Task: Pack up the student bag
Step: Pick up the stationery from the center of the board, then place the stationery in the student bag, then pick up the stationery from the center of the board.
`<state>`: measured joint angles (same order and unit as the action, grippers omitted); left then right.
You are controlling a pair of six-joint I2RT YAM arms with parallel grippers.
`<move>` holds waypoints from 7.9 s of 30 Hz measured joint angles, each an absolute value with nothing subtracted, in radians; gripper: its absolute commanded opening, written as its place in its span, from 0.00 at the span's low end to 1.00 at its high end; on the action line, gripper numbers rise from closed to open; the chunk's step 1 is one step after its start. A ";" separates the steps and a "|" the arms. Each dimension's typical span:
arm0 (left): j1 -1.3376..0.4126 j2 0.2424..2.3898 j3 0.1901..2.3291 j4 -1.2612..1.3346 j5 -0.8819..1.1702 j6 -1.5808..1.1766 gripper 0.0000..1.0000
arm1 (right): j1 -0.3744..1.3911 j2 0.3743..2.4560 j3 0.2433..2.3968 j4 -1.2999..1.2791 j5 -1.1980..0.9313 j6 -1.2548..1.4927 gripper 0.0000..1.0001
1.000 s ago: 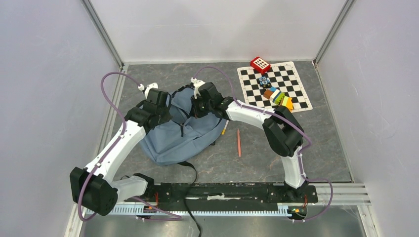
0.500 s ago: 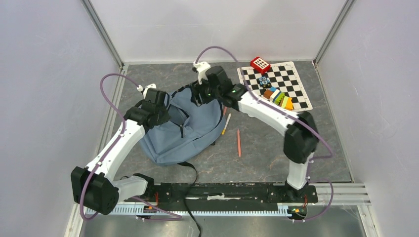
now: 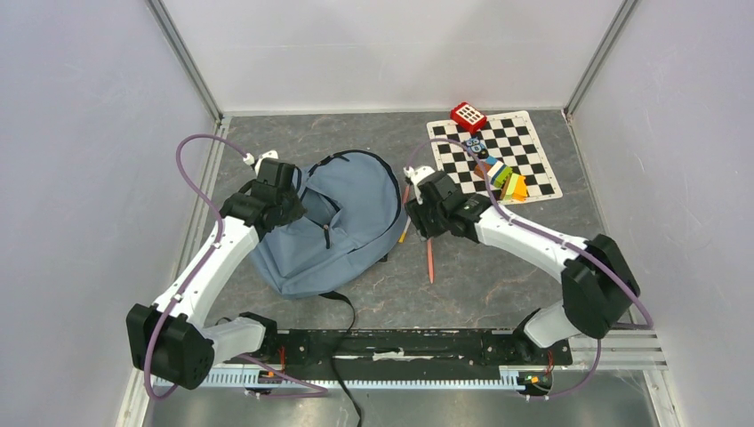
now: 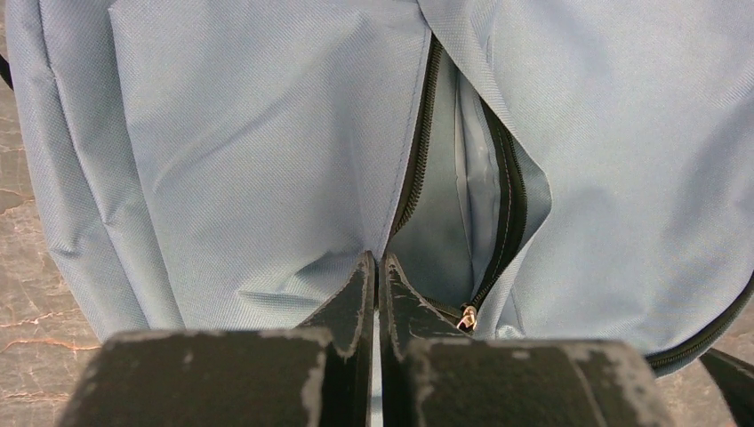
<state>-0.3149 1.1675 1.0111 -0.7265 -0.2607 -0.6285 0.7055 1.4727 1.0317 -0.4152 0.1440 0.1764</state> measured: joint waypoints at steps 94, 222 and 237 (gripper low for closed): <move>-0.297 1.151 0.992 -0.678 -0.184 -0.625 0.02 | 0.877 2.127 1.658 -0.077 -0.246 0.599 0.00; -0.287 0.988 0.864 -0.674 -0.202 -0.669 0.02 | 0.611 1.981 1.323 -0.363 0.149 0.253 0.24; -0.287 0.986 0.864 -0.675 -0.202 -0.669 0.02 | 0.590 1.877 1.311 -0.404 0.152 0.254 0.00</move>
<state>-0.2874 0.9855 0.8642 -0.6746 -0.2020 -0.6693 0.5896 1.8774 1.3109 -0.4042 0.1516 0.2543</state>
